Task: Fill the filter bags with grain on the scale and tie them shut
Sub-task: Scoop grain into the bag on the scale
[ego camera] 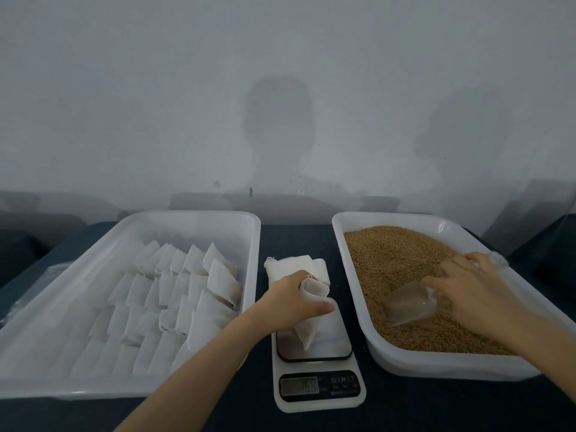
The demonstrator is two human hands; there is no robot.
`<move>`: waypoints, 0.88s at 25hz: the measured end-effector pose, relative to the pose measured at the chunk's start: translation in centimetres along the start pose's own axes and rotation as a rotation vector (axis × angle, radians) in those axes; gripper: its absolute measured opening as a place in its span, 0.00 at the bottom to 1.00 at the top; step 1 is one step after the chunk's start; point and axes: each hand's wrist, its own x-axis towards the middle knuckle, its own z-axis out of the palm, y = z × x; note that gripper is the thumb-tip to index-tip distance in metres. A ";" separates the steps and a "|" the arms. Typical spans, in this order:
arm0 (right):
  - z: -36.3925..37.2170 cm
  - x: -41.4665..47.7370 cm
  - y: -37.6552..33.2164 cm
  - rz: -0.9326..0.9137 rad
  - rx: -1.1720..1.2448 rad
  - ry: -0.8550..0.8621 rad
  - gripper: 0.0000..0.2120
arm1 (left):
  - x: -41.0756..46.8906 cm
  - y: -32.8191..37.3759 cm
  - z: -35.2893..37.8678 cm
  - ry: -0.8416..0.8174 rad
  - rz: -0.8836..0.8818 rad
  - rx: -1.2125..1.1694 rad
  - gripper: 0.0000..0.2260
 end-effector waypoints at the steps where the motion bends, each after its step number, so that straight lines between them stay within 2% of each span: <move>1: 0.3 0.1 -0.1 0.014 0.027 -0.011 0.23 | 0.0 0.0 0.0 -0.002 -0.001 -0.002 0.19; 5: 1.8 -0.1 0.7 0.081 0.214 -0.085 0.17 | 0.1 0.0 0.0 -0.001 -0.006 -0.010 0.19; 9: 3.3 -0.6 2.3 0.159 0.525 -0.166 0.17 | 0.2 -0.1 0.1 -0.002 -0.016 -0.004 0.20; 13: 3.6 -1.6 3.0 0.194 0.714 -0.192 0.16 | 0.3 -0.3 0.1 -0.002 -0.021 -0.009 0.20; 22: 2.6 -2.3 3.6 0.241 0.735 -0.200 0.16 | 0.2 -0.2 0.0 -0.014 -0.015 -0.009 0.20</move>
